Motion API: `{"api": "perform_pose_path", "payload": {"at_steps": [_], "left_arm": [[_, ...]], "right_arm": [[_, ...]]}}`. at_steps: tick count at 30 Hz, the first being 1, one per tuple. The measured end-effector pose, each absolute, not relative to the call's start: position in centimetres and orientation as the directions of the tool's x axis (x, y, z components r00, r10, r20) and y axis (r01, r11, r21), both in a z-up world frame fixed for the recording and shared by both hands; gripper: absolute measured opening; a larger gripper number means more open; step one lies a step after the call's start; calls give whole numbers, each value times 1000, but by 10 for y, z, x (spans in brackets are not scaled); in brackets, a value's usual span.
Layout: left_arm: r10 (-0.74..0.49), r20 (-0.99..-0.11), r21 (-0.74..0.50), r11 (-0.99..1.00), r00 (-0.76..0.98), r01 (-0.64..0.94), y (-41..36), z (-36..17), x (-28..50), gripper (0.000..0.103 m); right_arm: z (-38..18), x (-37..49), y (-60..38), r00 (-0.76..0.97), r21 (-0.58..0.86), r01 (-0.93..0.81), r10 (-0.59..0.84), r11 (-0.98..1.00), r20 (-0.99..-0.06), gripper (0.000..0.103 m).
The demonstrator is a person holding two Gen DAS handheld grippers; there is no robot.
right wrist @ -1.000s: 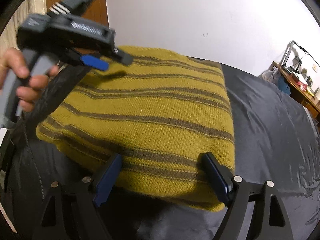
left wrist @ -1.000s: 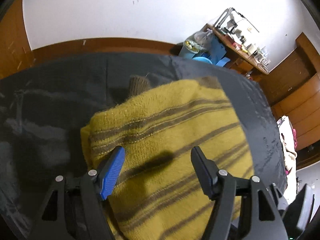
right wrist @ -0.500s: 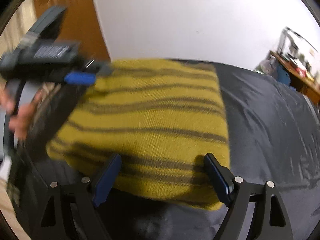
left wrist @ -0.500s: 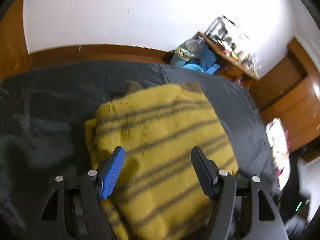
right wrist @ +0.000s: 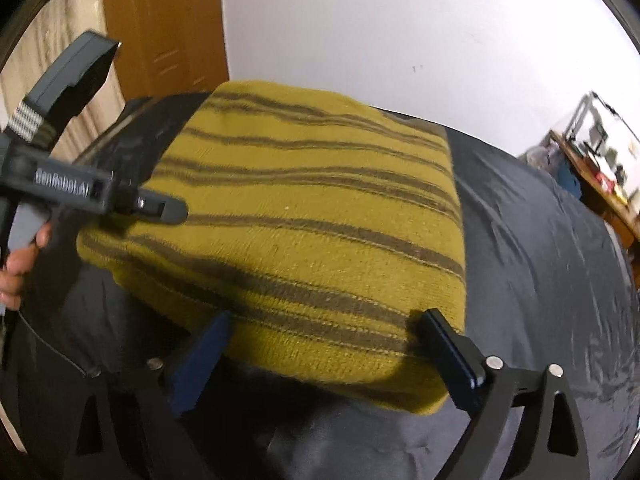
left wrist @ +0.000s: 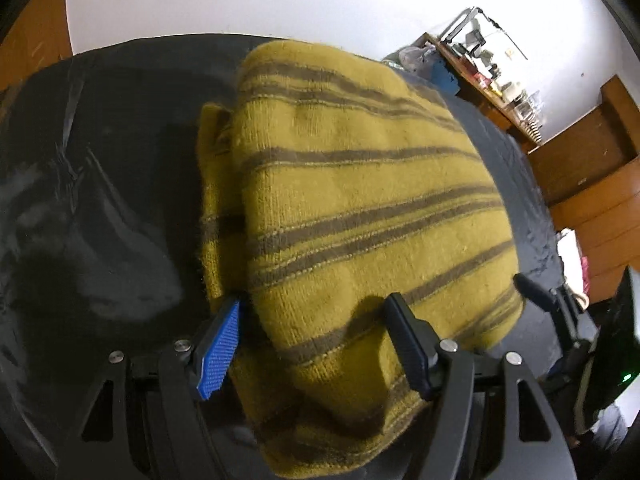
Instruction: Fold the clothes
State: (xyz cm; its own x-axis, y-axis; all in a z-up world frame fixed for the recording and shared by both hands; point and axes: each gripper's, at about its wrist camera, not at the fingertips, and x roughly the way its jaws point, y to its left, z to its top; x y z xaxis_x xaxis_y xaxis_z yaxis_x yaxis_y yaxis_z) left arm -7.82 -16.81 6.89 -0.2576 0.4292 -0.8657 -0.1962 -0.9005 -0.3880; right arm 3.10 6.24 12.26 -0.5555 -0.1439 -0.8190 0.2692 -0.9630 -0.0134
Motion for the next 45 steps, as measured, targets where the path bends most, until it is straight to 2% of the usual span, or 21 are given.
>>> {"api": "perform_pose_path", "payload": {"at_steps": [12, 28, 40, 42, 44, 45], "left_arm": [[417, -846, -403, -908, -332, -113, -196, 95, -111, 78], [487, -844, -477, -873, -225, -102, -188, 54, -133, 80], [534, -824, -514, -845, -191, -148, -178, 51, -133, 82], [536, -824, -516, -844, -185, -148, -177, 51, -134, 77], [546, -819, -531, -837, -177, -128, -179, 50, -135, 65], [546, -819, -533, -837, -177, -122, -179, 50, -134, 62]], "right_arm": [[150, -4, 130, -539, 202, 135, -243, -970, -806, 98], [90, -89, 165, -324, 511, 77, -506, -856, -800, 98], [80, -100, 139, -257, 547, 117, -558, -829, -789, 98], [80, -98, 129, -246, 531, 142, -550, -835, -798, 98], [81, -96, 121, -249, 495, 162, -520, -854, -817, 88], [81, -96, 120, -250, 494, 162, -520, -854, -817, 75]]}}
